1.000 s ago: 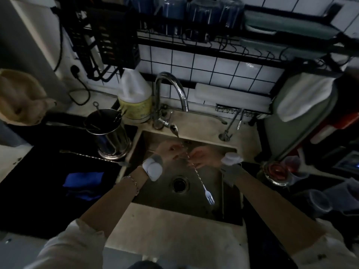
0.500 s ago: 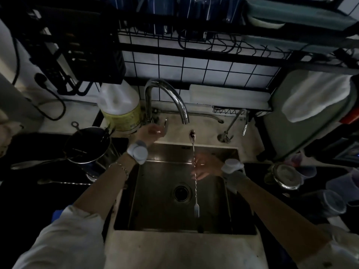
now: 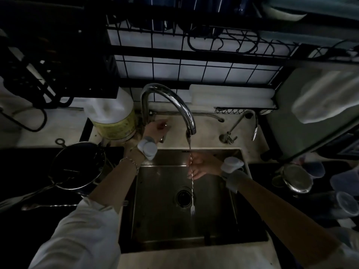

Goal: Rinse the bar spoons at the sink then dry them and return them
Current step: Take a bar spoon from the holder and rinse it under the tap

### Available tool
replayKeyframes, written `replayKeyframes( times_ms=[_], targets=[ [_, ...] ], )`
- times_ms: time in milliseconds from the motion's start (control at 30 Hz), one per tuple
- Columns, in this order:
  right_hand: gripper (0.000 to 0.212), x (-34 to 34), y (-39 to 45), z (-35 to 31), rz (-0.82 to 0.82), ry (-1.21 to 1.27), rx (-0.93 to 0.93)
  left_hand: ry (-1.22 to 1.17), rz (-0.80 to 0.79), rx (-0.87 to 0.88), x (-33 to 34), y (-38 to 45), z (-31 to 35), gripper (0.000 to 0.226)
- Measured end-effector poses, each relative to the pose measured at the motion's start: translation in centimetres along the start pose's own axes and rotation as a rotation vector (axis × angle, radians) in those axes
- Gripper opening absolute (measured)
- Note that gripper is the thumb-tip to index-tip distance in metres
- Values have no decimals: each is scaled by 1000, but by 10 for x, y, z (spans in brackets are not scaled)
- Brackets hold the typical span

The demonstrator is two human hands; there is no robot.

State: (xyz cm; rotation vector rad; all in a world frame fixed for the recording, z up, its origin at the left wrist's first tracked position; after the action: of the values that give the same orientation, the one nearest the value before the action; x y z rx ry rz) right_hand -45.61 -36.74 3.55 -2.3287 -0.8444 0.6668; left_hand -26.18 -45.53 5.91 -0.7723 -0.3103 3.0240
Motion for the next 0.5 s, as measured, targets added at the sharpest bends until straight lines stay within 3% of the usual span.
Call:
replayKeyframes(
  times_ms=[500],
  targets=[
    [11,8,-11,16,7,-73,11,194,21,41,6,1,7,35]
  ],
)
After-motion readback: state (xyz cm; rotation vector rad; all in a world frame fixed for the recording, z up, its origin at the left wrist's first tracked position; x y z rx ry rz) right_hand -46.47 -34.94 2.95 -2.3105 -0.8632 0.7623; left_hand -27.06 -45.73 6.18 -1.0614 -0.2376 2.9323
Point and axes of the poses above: each hand's wrist, its own y-axis towards the middle knuckle, its own x-axis out of the palm, z = x × y, the point moved 7 cm from there along y, towards the middle knuckle, and after that the axes turned 3 degrees about -y, right-handed, at the moved point
